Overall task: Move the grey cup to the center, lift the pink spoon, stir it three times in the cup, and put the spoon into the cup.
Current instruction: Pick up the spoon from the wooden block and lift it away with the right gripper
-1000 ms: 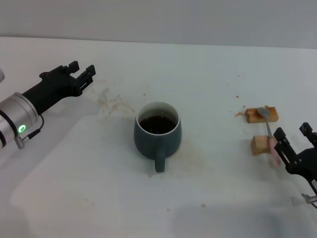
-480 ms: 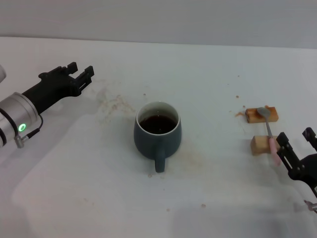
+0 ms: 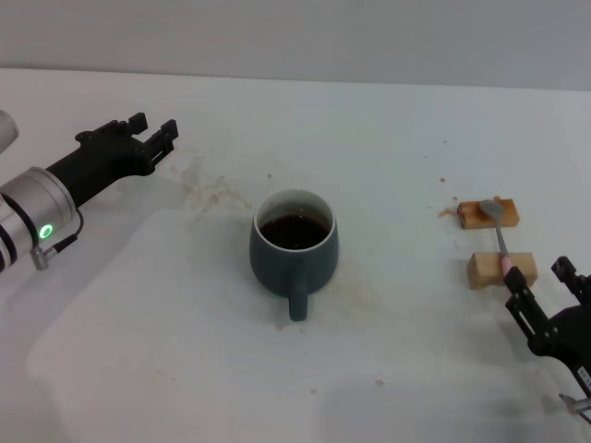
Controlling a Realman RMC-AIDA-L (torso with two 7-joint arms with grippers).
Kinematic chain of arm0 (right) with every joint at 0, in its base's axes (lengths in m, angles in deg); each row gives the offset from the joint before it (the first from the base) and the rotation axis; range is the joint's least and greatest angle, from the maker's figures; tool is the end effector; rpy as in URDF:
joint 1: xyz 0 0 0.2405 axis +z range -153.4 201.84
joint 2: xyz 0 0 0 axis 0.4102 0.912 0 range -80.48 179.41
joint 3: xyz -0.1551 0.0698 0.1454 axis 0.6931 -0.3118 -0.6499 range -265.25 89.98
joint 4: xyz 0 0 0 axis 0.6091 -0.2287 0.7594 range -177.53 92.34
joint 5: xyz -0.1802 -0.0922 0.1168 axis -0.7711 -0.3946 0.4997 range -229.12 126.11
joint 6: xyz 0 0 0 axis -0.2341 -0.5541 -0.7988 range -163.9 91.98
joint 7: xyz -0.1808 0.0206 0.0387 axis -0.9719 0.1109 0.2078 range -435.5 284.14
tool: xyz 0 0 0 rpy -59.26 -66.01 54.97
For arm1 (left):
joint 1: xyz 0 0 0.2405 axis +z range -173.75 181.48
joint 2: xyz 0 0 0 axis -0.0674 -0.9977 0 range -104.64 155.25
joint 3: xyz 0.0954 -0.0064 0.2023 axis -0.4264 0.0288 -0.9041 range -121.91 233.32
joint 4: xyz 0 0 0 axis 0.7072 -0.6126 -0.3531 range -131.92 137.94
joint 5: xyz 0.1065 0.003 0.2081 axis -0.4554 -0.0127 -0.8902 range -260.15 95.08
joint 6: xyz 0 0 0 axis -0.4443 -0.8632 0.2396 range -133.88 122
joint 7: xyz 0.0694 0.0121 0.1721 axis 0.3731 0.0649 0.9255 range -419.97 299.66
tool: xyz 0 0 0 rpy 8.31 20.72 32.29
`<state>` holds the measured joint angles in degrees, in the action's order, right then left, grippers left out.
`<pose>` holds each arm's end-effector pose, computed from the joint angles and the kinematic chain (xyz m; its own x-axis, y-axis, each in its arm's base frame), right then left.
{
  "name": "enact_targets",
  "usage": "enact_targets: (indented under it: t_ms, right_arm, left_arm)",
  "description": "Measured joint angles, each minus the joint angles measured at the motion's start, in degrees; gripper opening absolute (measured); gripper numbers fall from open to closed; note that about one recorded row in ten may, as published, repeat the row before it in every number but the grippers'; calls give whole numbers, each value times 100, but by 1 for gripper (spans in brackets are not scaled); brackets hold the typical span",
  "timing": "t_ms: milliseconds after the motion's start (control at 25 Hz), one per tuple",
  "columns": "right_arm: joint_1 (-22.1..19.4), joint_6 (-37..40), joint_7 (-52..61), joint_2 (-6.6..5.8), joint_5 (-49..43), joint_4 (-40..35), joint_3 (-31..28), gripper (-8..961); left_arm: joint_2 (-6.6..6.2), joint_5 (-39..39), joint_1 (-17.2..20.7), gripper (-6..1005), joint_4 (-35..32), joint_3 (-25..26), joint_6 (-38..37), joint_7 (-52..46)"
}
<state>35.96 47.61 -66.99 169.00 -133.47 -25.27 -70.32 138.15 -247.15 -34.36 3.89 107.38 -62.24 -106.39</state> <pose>0.3219 0.2299 -0.0833 0.6067 -0.0971 -0.7890 -0.7773 -0.2803 -0.5632 -0.2942 0.4182 -0.0349 0.6482 0.2888 0.7046 0.7384 -0.4643 -0.4890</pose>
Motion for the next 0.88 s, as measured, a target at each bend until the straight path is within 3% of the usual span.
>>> enact_targets:
  t_ms: [880]
  right_arm:
    - [2,-233,0,-18,-14,-29,247,621]
  left_arm:
    - [0,0,9,502,62,0,23,-9]
